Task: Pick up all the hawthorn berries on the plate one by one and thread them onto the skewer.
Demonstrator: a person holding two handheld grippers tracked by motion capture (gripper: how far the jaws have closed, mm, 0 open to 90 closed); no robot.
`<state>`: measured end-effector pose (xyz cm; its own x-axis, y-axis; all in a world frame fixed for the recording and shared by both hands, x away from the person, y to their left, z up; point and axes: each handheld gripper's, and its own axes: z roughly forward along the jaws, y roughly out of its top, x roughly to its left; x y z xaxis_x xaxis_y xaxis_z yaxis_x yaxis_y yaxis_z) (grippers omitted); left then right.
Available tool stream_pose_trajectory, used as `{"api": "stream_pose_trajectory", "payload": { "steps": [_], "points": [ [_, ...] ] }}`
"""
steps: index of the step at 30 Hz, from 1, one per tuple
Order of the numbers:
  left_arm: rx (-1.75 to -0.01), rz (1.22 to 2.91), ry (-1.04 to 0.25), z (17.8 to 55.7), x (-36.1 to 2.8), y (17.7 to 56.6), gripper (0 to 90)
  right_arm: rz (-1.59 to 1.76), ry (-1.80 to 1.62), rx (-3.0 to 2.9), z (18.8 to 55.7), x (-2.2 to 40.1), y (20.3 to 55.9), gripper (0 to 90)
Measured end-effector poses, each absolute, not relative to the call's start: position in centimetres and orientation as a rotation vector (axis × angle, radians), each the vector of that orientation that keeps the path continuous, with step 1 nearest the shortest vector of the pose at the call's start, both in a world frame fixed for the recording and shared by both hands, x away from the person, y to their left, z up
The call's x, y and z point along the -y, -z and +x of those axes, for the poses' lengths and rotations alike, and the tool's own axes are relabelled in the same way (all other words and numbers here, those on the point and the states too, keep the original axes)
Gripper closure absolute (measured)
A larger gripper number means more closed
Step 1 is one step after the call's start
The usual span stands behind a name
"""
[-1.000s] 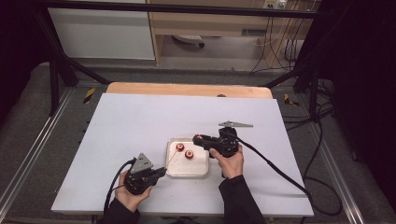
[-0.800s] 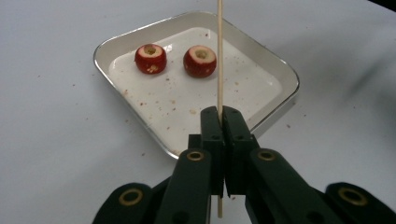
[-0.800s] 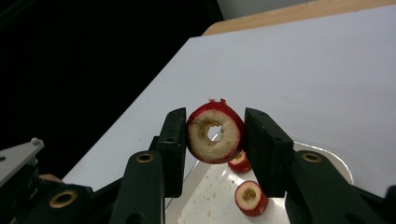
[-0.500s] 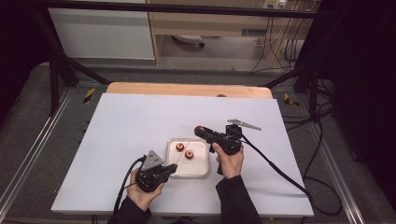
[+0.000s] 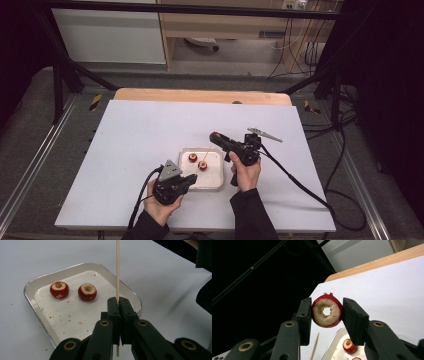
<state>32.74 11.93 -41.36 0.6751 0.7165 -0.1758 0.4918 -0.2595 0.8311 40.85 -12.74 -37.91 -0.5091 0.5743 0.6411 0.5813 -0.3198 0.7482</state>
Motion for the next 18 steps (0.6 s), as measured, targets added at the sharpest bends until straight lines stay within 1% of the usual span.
{"api": "stream_pose_trajectory", "payload": {
  "steps": [12, 18],
  "points": [
    [-0.963, 1.859, -0.29, 32.79, -11.3, 41.13, 88.2, -1.562, 2.075, 1.773, 40.47, 12.6, 37.78, 61.0],
    [-0.975, 1.858, -0.296, 32.89, -11.36, 41.18, 88.2, -1.562, 2.088, 1.752, 40.47, 12.46, 37.98, 61.0]
  ]
}}
